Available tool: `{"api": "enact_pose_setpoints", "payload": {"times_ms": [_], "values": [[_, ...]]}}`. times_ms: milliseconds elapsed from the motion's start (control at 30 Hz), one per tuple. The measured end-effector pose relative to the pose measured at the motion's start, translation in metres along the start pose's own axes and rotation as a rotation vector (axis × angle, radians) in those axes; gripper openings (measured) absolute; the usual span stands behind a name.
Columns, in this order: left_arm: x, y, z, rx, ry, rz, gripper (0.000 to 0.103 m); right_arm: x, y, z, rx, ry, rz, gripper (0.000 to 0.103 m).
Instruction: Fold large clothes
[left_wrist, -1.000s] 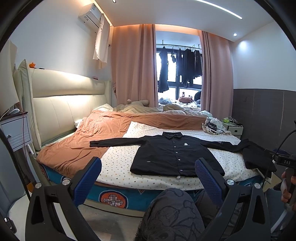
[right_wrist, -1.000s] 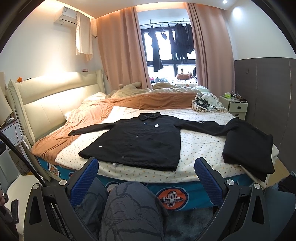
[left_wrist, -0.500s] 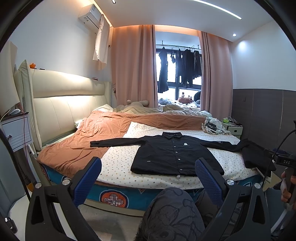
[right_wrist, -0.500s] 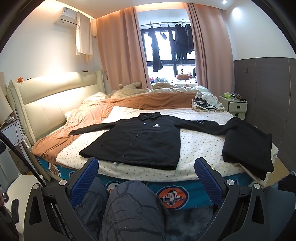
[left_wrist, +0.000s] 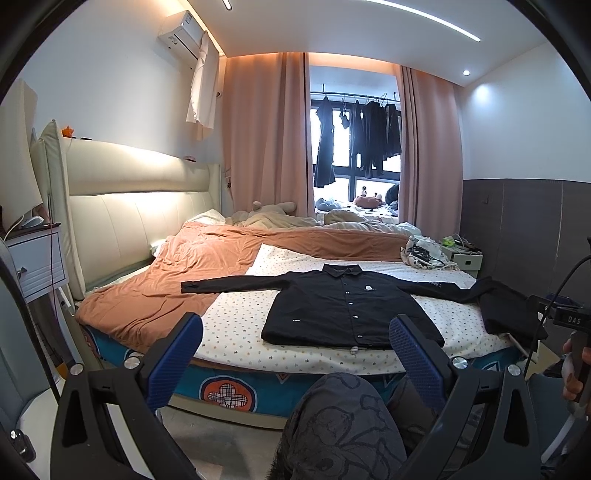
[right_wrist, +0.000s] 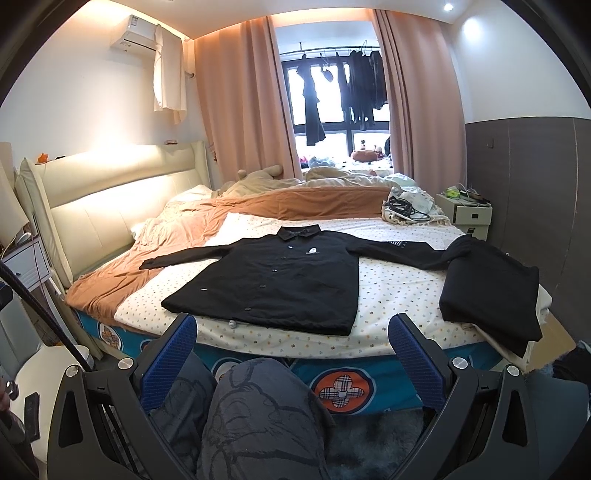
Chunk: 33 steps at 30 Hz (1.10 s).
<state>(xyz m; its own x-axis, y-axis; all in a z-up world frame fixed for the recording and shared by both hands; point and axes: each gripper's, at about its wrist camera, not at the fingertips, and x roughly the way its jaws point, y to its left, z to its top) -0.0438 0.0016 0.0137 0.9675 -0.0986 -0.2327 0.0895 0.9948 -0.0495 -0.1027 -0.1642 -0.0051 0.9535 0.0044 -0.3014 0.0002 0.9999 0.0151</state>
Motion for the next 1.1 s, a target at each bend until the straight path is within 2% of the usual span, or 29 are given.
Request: {"api": "enact_pose_setpoints", "payload": {"times_ms": [400, 700, 1100], "values": [[0.018, 0.017, 0.006, -0.012, 0.004, 0.002, 0.103, 0.017, 0.004, 0.006, -0.014, -0.002, 0.0, 0.103], [0.058, 0.039, 0.009, -0.045, 0.02, 0.029, 0.103, 0.071, 0.007, 0.028, 0.004, 0.035, 0.025, 0.103], [0.127, 0.075, 0.011, -0.156, 0.079, 0.009, 0.103, 0.146, 0.001, 0.059, 0.027, 0.101, 0.044, 0.103]]}}
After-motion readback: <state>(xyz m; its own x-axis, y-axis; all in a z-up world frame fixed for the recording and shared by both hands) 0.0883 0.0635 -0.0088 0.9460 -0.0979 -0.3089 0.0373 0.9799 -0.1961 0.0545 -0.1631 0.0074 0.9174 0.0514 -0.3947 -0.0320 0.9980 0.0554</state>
